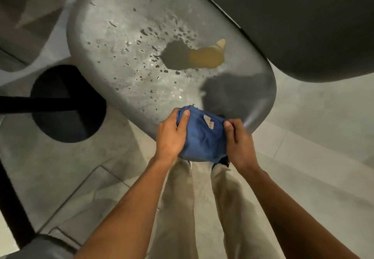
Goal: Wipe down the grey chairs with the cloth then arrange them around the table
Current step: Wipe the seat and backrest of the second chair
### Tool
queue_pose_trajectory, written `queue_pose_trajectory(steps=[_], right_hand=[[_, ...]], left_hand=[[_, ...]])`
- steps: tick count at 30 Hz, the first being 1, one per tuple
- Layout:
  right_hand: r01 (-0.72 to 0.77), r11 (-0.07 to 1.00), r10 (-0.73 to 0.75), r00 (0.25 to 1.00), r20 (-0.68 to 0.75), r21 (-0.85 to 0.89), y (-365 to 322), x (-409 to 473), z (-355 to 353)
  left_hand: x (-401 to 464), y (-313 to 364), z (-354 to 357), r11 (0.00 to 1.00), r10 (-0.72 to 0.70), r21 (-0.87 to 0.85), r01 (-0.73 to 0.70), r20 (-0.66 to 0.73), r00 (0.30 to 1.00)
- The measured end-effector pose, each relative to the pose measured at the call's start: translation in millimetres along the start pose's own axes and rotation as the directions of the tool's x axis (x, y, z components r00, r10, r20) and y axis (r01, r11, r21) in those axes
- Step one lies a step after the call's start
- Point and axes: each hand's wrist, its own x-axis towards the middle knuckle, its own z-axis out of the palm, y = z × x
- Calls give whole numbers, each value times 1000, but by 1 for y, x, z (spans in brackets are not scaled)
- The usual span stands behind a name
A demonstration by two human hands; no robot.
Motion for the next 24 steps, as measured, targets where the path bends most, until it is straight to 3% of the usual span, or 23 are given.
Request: queue_pose_trajectory(steps=[7,12,18,21,24], right_hand=[[79,987,-94,990,-107,-138,6,51,-6],[84,970,-133,969,-209,-226,10,50,-10],[183,918,-298,903,-311,-351,28,57,-2],[241,888,-362,891,-273,-391,34,64,4],[258,852,-393,890,-231,-456,37,69,10]], left_hand=[[49,3,29,975,150,180,-133,-81,985],[34,2,46,867,319,437,-239,-120,940],[-2,-14,105,623,404,666,-410,175,898],[1,-33,113,545,434,717,-435,202,878],[14,-44,96,529,474,722,-446,185,861]])
